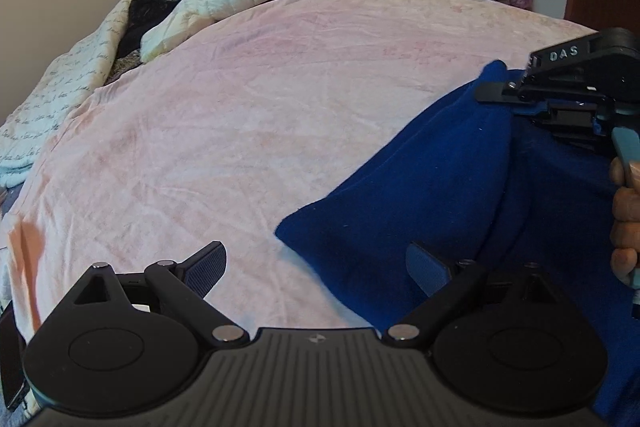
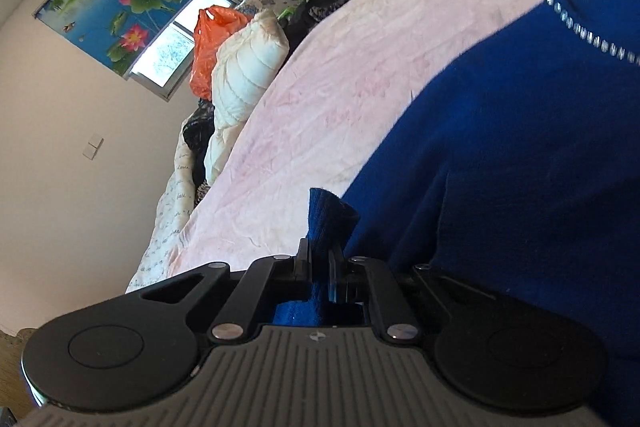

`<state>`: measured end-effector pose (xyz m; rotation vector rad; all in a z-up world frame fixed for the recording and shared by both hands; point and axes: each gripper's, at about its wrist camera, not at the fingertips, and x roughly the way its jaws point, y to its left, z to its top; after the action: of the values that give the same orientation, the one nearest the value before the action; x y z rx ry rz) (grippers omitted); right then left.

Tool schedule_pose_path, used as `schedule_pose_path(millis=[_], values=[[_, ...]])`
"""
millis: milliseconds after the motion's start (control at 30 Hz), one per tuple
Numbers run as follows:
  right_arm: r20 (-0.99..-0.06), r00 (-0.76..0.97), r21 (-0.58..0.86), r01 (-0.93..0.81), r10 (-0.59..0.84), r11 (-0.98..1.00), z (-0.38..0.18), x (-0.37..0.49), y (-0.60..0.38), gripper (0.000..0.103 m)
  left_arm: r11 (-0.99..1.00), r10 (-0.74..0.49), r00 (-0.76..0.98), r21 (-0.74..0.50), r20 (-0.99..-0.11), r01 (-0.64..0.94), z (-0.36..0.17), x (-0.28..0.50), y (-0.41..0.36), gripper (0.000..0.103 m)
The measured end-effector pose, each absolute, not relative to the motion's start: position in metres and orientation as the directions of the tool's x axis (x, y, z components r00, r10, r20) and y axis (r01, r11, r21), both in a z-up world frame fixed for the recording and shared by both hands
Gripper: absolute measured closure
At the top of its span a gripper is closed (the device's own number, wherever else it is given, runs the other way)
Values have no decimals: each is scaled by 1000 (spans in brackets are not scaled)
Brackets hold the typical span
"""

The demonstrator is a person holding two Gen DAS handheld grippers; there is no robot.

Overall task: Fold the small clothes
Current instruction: 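Carry the held sleeve with the right gripper over the sweater body, then lower the sleeve onto the sweater front and open the right gripper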

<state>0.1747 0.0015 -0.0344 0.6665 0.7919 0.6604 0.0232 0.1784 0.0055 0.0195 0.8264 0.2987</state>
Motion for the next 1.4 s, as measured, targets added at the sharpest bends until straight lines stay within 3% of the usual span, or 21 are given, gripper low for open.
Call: schedule_pose_path(millis=[267,500,933,1400], values=[[-386,647,605,-361,658,710,31,173,-33,91,976,217,708,155,-672,-152,8,49,120,6],[-345,715,585,-343,608,735,58,173,-78,91,971,232,703,199,-673,-130,2,66,97,6],[-342,766,605,-264,544,751,47,172,-122,91,968,244,675,222,-696,-121,-7,81,86,6],[-338,871,647,-60,357,760,13,158,-198,91,966,256,660,204,-706,-158,-2,96,96,6]])
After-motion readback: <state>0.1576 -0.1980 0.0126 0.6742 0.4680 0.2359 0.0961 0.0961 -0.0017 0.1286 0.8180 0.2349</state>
